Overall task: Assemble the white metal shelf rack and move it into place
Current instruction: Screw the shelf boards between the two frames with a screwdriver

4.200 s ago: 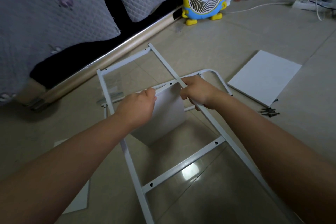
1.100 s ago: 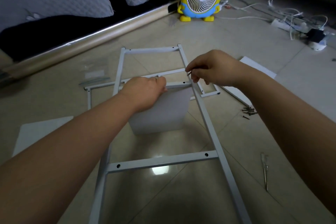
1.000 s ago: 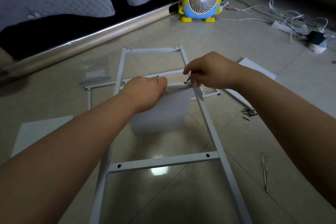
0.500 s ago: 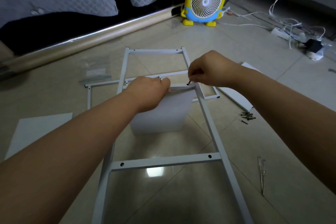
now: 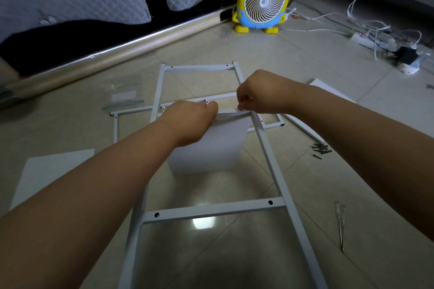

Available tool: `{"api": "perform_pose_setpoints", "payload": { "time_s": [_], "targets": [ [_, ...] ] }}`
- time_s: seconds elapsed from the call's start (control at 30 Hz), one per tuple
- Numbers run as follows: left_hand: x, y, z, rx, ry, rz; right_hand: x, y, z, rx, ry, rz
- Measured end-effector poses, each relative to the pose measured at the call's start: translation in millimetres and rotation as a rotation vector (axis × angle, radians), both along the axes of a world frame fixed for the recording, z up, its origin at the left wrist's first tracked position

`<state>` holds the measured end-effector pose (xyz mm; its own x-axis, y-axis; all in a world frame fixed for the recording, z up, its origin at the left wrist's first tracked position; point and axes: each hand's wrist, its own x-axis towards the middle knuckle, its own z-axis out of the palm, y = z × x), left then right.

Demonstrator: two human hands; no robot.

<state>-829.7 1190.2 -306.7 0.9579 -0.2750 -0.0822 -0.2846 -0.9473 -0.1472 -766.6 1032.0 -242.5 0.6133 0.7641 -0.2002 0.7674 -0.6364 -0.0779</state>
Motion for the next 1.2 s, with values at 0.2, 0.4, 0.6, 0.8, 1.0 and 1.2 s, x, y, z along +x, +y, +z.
{"api": "perform_pose_setpoints", "payload": {
  "time_s": [0.2, 0.4, 0.6, 0.8, 1.0, 1.2],
  "targets": [
    [-2, -1, 2, -0.060, 0.026, 0.028, -3, 2, 5, -0.113, -0.007, 0.092],
    [-3, -1, 0, -0.107, 0.034, 0.046, 1, 13, 14, -0.259, -0.013, 0.196],
    [-5, -1, 1, -0.126, 0.024, 0.026, 2, 16, 13, -0.284, -0.003, 0.211],
    [-6, -3, -1, -0.060, 0.038, 0.037, -1, 7, 4, -0.194, -0.017, 0.115],
    [-5, -3, -2, -0.018, 0.021, 0.013, 1, 13, 9, -0.215, 0.029, 0.110],
    [-3, -2, -1, -0.041, 0.023, 0.020, -8, 12, 7, -0.252, -0.100, 0.151]
  ]
}}
